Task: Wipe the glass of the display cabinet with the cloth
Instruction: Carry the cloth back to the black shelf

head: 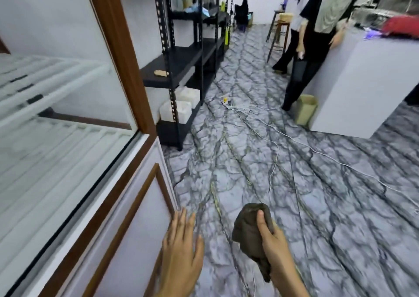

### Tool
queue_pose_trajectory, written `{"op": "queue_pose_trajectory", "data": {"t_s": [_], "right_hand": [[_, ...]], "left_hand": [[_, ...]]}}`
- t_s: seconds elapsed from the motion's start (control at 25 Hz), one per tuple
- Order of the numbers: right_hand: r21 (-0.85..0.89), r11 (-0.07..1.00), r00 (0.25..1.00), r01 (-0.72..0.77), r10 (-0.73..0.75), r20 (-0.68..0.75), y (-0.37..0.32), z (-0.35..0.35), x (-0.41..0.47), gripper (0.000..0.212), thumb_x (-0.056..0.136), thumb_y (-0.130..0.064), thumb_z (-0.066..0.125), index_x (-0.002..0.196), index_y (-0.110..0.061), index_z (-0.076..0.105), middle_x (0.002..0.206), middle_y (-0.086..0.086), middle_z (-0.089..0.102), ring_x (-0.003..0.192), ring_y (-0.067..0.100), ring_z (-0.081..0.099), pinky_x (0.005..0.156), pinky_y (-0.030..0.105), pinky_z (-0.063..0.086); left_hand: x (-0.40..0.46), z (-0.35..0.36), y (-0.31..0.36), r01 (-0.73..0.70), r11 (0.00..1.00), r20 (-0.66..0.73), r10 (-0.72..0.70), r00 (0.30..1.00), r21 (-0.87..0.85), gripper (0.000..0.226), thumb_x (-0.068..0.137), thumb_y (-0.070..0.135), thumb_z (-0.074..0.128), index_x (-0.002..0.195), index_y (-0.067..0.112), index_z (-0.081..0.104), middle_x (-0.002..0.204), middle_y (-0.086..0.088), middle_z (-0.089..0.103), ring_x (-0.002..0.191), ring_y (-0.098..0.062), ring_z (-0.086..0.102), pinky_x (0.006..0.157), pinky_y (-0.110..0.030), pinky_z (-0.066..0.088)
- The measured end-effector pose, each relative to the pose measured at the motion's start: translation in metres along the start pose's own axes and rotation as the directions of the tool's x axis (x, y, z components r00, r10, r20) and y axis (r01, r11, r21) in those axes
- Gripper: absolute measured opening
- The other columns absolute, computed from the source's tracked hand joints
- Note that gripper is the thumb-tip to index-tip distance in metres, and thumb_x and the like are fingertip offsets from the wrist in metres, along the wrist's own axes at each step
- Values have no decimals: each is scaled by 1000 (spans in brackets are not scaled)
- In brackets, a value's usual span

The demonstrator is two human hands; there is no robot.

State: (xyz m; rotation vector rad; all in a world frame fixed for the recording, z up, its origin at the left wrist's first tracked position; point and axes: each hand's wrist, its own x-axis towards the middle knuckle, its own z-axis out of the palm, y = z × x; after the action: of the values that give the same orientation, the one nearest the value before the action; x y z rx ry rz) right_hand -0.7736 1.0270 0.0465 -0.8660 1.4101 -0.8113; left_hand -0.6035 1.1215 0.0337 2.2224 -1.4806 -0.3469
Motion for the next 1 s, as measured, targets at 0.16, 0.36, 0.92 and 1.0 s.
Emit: {"op": "queue_pose_trajectory", "data": {"t_s": [0.16,0.36,0.92,1.0], "right_hand": [[-15,1000,1000,-5,5,-29,-14,13,72,50,91,-45,54,128,-11,60,124,7,64,114,28,61,94,36,51],[-41,999,1000,14,-14,-9,-69,64,197,57,92,-43,51,144,-22,43,151,0,39,141,19,35,115,31,27],[152,975,977,161,-179,113,-335,208,578,53,70,-76,55,121,-58,52,145,-8,49,132,22,48,107,54,42],[156,978,978,141,-162,130,-367,225,639,54,76,-63,53,128,-48,50,143,-6,50,130,21,50,105,53,44]], "left_hand": [[86,13,19,-40,993,208,17,978,108,91,59,61,-18,147,39,-6,153,20,-16,130,-1,-26,116,-24,7],[239,31,17,-21,992,268,-14,963,127,79,73,67,-12,147,40,-9,150,24,-22,135,1,-23,116,-24,6],[717,49,71,-165,986,101,160,982,36,73,78,66,-16,145,39,-8,150,24,-19,135,6,-31,112,-22,-12],[782,57,81,-113,992,67,109,992,56,76,78,64,-15,148,37,-5,152,22,-19,135,6,-33,114,-24,-10]]}}
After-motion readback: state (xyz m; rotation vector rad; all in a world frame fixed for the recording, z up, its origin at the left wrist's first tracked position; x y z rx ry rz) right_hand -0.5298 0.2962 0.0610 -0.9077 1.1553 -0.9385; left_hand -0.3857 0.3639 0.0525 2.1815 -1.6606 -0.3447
